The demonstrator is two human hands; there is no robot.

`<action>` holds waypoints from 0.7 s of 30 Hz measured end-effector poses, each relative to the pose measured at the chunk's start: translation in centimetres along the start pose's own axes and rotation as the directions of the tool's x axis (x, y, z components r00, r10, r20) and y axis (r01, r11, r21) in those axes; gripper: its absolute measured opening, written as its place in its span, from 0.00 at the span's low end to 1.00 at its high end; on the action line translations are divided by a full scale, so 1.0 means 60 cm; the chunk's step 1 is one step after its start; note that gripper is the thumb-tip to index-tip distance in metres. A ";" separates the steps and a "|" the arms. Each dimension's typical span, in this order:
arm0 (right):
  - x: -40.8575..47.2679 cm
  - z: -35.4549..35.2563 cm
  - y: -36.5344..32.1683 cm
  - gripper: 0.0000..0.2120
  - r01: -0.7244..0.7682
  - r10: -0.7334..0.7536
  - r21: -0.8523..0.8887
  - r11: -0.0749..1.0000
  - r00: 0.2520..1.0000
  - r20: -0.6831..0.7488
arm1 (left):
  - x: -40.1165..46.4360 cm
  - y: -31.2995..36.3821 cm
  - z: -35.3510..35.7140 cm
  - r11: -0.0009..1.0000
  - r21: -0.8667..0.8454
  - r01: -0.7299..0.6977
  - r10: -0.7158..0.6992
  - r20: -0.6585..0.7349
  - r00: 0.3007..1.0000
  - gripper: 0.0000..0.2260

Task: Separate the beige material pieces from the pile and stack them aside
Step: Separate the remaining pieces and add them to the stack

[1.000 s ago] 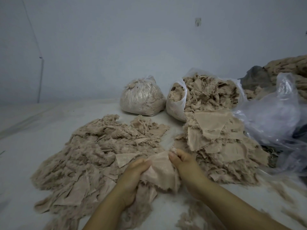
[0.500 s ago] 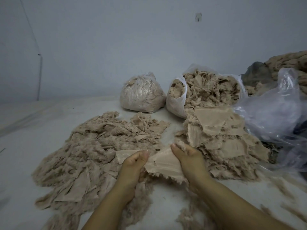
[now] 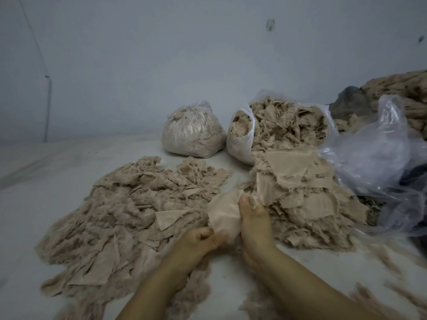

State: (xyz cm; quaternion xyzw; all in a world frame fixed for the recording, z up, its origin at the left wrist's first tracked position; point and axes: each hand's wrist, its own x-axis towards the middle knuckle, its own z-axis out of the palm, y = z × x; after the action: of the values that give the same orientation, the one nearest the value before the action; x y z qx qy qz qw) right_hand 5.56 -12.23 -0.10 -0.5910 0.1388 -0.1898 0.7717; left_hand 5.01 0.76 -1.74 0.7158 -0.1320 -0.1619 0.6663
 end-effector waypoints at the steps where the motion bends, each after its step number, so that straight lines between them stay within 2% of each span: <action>1: -0.001 0.003 0.002 0.16 0.002 -0.002 0.003 1.000 1.000 0.000 | -0.001 0.002 -0.001 1.000 0.025 0.002 -0.001 -0.027 1.000 0.13; 5: 0.009 0.007 -0.005 0.14 0.005 -0.004 0.031 0.999 1.000 -0.009 | 0.000 0.008 -0.004 0.997 0.073 0.003 0.001 -0.054 0.999 0.13; 8: 0.033 0.007 -0.034 0.12 0.007 -0.007 -0.001 1.000 0.999 0.042 | 0.003 0.010 -0.007 0.998 0.057 -0.021 0.025 -0.069 0.997 0.12; 10: 0.063 0.005 -0.074 0.10 0.052 -0.050 -0.041 0.998 0.997 0.058 | 0.004 0.009 -0.013 0.999 -0.008 -0.040 0.039 -0.117 0.992 0.12; 13: 0.129 -0.018 -0.156 0.08 0.182 -0.192 -0.199 0.963 0.981 -0.033 | 0.010 0.000 -0.025 0.994 -0.098 -0.046 0.028 -0.176 0.984 0.13; 15: 0.174 -0.050 -0.193 0.08 0.250 -0.297 -0.428 0.869 0.954 -0.045 | 0.014 -0.006 -0.031 0.987 -0.154 -0.051 0.024 -0.171 0.985 0.13; 16: 0.193 -0.069 -0.203 0.08 0.256 -0.336 -0.562 0.786 0.941 -0.042 | 0.019 -0.006 -0.030 0.984 -0.167 -0.059 0.031 -0.166 0.986 0.12; 18: 0.207 -0.098 -0.192 0.10 0.222 -0.391 -0.802 0.554 0.920 -0.016 | 0.021 -0.011 -0.031 0.983 -0.171 -0.064 0.032 -0.180 0.983 0.11; 21: 0.187 -0.112 -0.155 0.21 0.194 -0.404 -0.951 0.241 0.911 0.084 | 0.023 -0.013 -0.038 0.997 -0.075 0.003 -0.013 -0.145 0.989 0.15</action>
State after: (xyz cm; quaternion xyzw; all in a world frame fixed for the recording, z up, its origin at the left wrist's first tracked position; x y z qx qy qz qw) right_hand 11.39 -25.25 7.23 -0.9240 0.1758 -0.2675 0.2094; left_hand 7.18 2.36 -2.44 0.7010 -0.0742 -0.1168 0.6996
